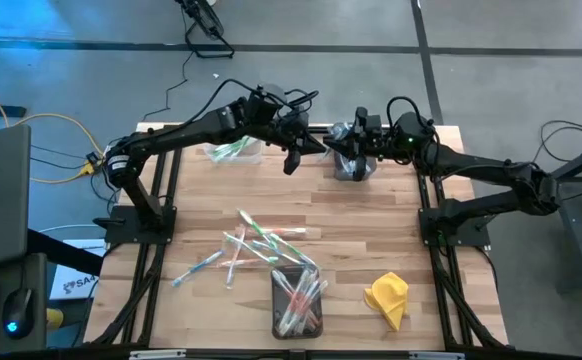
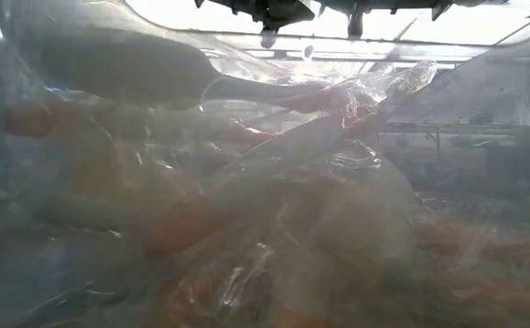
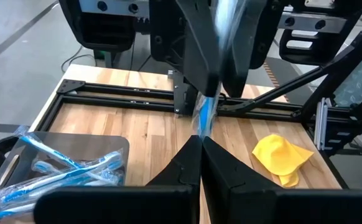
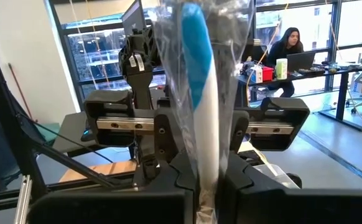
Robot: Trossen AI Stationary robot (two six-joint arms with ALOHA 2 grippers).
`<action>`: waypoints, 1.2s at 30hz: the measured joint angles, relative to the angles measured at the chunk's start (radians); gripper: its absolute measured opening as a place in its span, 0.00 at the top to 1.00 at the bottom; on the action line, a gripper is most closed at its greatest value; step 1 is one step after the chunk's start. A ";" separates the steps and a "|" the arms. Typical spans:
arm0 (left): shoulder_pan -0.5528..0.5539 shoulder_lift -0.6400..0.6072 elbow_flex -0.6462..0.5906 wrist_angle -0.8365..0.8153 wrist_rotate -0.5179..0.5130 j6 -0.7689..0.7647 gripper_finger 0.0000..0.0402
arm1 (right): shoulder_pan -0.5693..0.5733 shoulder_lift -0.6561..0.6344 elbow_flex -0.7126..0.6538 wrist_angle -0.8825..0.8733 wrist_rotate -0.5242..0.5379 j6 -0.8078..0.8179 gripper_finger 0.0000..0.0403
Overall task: Pick & Place Toothbrushes
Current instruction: Put the blue toothbrush into the top black bin
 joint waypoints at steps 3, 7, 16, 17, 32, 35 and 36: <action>0.000 0.000 0.000 0.000 0.000 0.000 1.00 | 0.000 0.000 0.000 -0.004 0.000 -0.002 0.97; 0.000 0.000 0.000 -0.002 0.000 0.000 1.00 | 0.000 0.000 0.000 -0.006 0.000 -0.005 0.97; 0.000 0.000 0.000 -0.002 0.001 -0.001 1.00 | 0.000 0.000 0.000 -0.007 0.000 -0.005 0.97; 0.000 0.000 0.000 -0.002 0.001 0.000 0.99 | 0.000 0.000 0.000 -0.007 0.000 -0.005 0.97; 0.000 -0.001 0.000 0.001 -0.008 0.003 0.64 | 0.000 0.000 0.000 -0.011 -0.005 -0.005 0.97; 0.000 -0.001 0.000 0.001 -0.008 0.003 0.63 | 0.000 0.000 0.000 -0.011 -0.005 -0.005 0.97; 0.000 -0.001 0.000 0.000 -0.008 0.003 0.63 | 0.000 0.000 0.000 -0.011 -0.005 -0.005 0.97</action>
